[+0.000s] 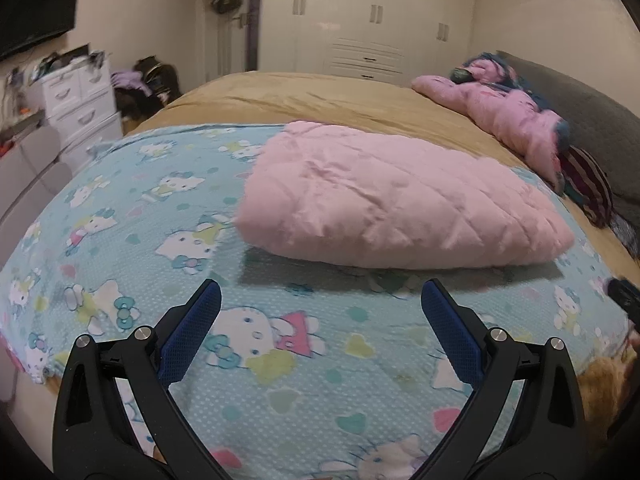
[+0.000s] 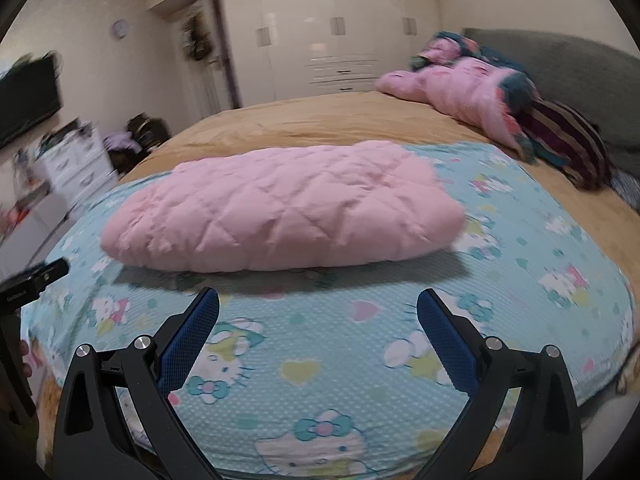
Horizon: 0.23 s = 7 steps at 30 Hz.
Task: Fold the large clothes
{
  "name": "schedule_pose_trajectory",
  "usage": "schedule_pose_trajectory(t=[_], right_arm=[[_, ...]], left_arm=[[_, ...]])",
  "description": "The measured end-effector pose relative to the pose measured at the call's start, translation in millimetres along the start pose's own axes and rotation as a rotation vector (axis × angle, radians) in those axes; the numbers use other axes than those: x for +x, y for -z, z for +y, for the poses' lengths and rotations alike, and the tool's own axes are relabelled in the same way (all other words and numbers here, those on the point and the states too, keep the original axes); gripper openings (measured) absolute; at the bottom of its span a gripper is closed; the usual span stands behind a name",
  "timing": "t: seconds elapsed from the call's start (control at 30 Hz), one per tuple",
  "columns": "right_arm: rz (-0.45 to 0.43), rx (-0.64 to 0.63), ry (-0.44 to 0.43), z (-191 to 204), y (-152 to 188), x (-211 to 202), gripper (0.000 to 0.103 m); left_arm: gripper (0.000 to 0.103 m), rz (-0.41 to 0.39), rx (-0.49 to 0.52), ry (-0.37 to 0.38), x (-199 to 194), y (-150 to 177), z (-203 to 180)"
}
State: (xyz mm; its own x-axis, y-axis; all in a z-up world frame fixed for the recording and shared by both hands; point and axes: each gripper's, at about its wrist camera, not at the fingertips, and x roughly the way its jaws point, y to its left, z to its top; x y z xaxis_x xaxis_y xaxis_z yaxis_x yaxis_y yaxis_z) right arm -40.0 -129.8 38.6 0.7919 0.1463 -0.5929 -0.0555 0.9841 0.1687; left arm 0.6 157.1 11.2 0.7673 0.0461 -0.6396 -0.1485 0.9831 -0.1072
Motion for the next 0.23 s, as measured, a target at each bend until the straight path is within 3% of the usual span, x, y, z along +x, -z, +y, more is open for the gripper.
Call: schedule_pose_trajectory(t=[0.07, 0.13, 0.23], right_arm=[[-0.024, 0.069, 0.092, -38, 2, -7, 0.099], [-0.031, 0.175, 0.245, -95, 9, -14, 0.099], [-0.027, 0.408, 0.605, -225, 43, -40, 0.099]], left_arm=[[0.094, 0.021, -0.049, -0.021, 12, -7, 24], [0.094, 0.047, -0.111, -0.080, 30, -18, 62], [0.094, 0.069, -0.188, -0.220, 60, -38, 137]])
